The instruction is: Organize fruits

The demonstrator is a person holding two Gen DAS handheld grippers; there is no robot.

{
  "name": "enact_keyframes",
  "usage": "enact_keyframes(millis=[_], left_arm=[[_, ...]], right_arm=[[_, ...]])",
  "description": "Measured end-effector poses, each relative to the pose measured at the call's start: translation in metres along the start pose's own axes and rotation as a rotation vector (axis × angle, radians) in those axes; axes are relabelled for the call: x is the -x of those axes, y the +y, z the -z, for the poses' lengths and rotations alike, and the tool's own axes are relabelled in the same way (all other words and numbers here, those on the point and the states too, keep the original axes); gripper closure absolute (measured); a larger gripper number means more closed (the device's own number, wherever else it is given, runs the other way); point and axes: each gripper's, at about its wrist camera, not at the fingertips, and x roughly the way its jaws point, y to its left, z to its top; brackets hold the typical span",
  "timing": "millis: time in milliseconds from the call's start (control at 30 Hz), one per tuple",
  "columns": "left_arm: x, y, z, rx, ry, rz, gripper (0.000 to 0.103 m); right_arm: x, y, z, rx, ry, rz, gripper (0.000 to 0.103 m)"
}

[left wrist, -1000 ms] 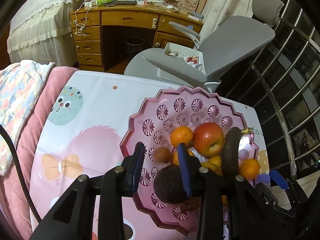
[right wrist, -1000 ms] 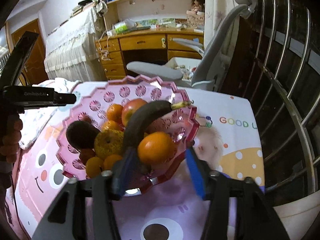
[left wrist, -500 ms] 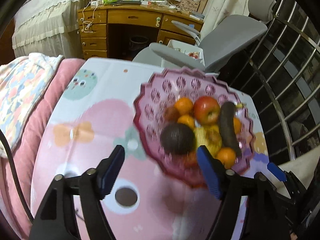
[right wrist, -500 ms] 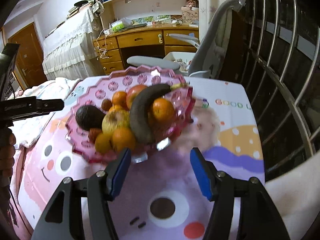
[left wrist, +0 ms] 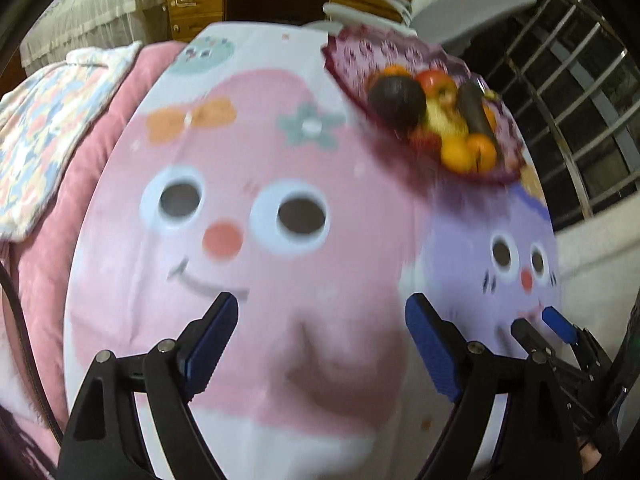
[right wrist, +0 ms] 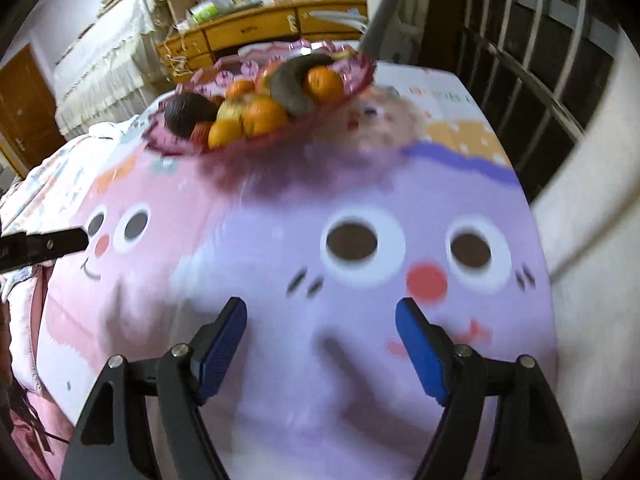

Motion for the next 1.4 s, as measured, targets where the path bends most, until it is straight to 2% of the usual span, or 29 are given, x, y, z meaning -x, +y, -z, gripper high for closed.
enact_keyframes(millis=[100,200,300,400,467,533,667,800,900,1000,1233,1300,1400], left_arm=[[0.019,0.004,0.024,-0.054,0.036,0.005,0.018],[0.041,0.006,0.044,-0.098,0.066,-0.025,0.018],[0.068,0.005,0.062,-0.129,0.09,-0.028,0.017],[0.096,0.001,0.073,-0.115,0.108,-0.031,0.017],[0.113,-0.003,0.075,-0.092,0.105,0.002,0.017],[0.135,-0.009,0.074,-0.085,0.066,0.024,0.017],[0.177,-0.024,0.068,-0.112,0.004,0.012,0.017],[0.212,-0.044,0.063,-0.148,-0.054,-0.062,0.017],[0.227,-0.059,0.064,-0.15,-0.079,-0.077,0.017],[0.236,-0.073,0.07,-0.162,-0.127,-0.076,0.016],[0.253,-0.082,0.08,-0.117,-0.247,-0.128,0.01],[0.256,-0.085,0.081,-0.126,-0.263,-0.133,0.005],[0.26,-0.087,0.081,-0.131,-0.294,-0.15,0.002]], right_arm=[[0.018,0.01,0.021,-0.047,0.055,-0.009,0.018],[0.042,0.023,0.044,-0.095,0.101,0.014,0.016],[0.066,0.036,0.061,-0.132,0.137,-0.026,0.016],[0.092,0.047,0.066,-0.134,0.157,-0.055,0.016],[0.11,0.051,0.064,-0.124,0.148,-0.079,0.016],[0.129,0.053,0.058,-0.102,0.154,-0.093,0.016],[0.167,0.047,0.043,-0.104,0.175,-0.077,0.016],[0.202,0.038,0.034,-0.157,0.172,-0.044,0.015],[0.223,0.033,0.035,-0.178,0.161,-0.034,0.015],[0.236,0.032,0.04,-0.177,0.109,-0.043,0.015],[0.257,0.055,0.041,-0.062,-0.02,-0.014,0.014],[0.264,0.058,0.037,-0.048,-0.049,-0.014,0.012],[0.267,0.056,0.035,-0.049,-0.065,-0.019,0.006]])
